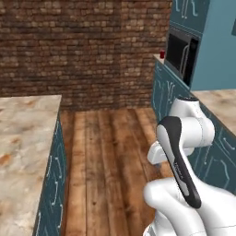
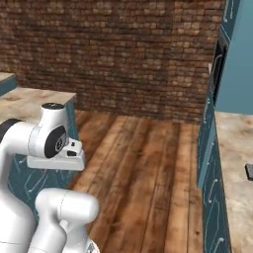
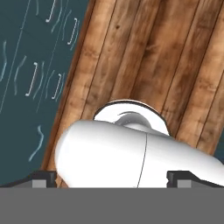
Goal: Four empty soda cans are scattered around the kitchen. Gather all the cans and cluster them next to the stove for recycling.
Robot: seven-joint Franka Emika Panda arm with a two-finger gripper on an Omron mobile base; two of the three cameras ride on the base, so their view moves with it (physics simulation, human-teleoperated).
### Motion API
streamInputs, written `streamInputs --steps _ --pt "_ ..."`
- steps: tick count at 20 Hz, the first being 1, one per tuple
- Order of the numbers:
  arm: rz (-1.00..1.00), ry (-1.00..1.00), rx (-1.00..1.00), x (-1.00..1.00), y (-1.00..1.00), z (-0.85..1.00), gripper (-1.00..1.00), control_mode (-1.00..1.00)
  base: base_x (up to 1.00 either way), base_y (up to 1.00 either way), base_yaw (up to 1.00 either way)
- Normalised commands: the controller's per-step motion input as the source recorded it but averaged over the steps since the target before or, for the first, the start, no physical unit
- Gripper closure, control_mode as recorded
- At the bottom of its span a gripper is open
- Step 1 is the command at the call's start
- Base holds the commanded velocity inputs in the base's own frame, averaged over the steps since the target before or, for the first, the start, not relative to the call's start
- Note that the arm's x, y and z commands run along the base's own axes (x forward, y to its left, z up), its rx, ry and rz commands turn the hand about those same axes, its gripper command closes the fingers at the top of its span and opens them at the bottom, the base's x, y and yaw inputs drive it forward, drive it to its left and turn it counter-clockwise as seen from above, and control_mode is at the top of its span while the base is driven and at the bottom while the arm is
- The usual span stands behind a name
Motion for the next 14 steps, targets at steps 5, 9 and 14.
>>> streamInputs --steps 5,9,14 --pt "0.0 0.0 0.0 0.0 0.0 0.0 -1.0 1.0 1.0 0.06 -0.25" --pt "0.0 0.0 0.0 0.0 0.0 0.0 -1.0 1.0 1.0 0.38 -0.22" --pt "0.0 0.0 0.0 0.0 0.0 0.0 -1.0 1.0 1.0 0.29 -0.18"
